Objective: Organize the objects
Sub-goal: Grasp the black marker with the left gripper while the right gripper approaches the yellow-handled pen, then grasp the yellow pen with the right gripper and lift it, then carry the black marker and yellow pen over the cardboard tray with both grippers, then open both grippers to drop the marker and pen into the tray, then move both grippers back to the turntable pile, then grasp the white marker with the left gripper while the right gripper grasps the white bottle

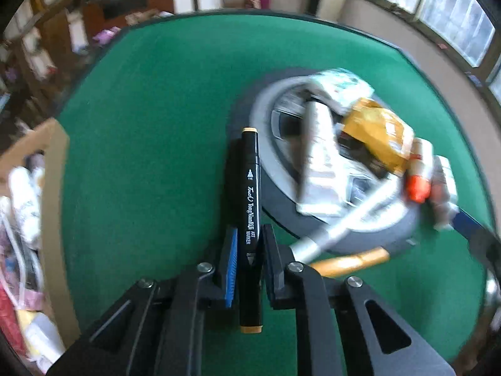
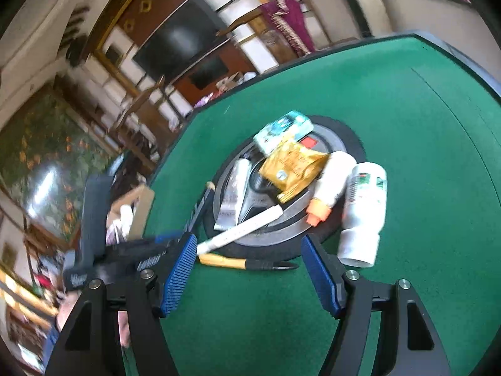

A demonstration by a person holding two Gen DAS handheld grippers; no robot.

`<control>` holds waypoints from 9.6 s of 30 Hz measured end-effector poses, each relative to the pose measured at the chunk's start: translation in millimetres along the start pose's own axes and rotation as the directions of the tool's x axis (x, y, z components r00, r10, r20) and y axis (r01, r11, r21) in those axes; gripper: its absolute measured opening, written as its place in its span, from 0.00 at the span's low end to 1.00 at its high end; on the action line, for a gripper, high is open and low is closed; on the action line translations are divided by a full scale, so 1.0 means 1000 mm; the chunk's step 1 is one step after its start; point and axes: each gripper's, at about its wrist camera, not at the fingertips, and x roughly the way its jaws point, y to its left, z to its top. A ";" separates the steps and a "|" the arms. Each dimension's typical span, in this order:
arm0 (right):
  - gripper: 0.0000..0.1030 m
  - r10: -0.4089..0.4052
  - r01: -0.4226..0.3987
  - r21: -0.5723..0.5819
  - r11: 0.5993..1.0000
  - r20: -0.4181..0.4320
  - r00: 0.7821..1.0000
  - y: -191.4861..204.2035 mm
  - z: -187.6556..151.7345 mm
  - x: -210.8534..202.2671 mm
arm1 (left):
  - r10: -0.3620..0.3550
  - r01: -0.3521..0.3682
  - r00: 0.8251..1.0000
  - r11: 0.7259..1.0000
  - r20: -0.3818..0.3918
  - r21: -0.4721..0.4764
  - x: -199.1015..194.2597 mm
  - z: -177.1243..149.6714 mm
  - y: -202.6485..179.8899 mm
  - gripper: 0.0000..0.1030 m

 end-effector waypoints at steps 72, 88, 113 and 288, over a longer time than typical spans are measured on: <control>0.09 0.019 -0.027 -0.203 0.979 -0.044 0.999 0.051 -0.019 0.015 | -0.238 0.309 0.878 0.945 0.414 -0.110 -0.053 -0.024 0.050 0.14; 0.09 0.025 -0.028 -0.219 0.975 -0.016 1.000 0.054 -0.016 0.008 | -0.198 0.268 0.862 0.959 0.467 -0.087 -0.073 -0.046 0.041 0.14; 0.09 0.076 -0.077 -0.253 0.964 -0.016 0.997 0.085 -0.034 -0.002 | -0.095 0.151 0.849 0.986 0.520 -0.066 -0.111 -0.113 0.027 0.14; 0.37 -0.261 0.261 0.056 0.964 -0.003 0.965 -0.059 0.021 -0.011 | -0.379 0.352 0.889 0.925 0.257 0.146 -0.043 -0.036 -0.041 0.12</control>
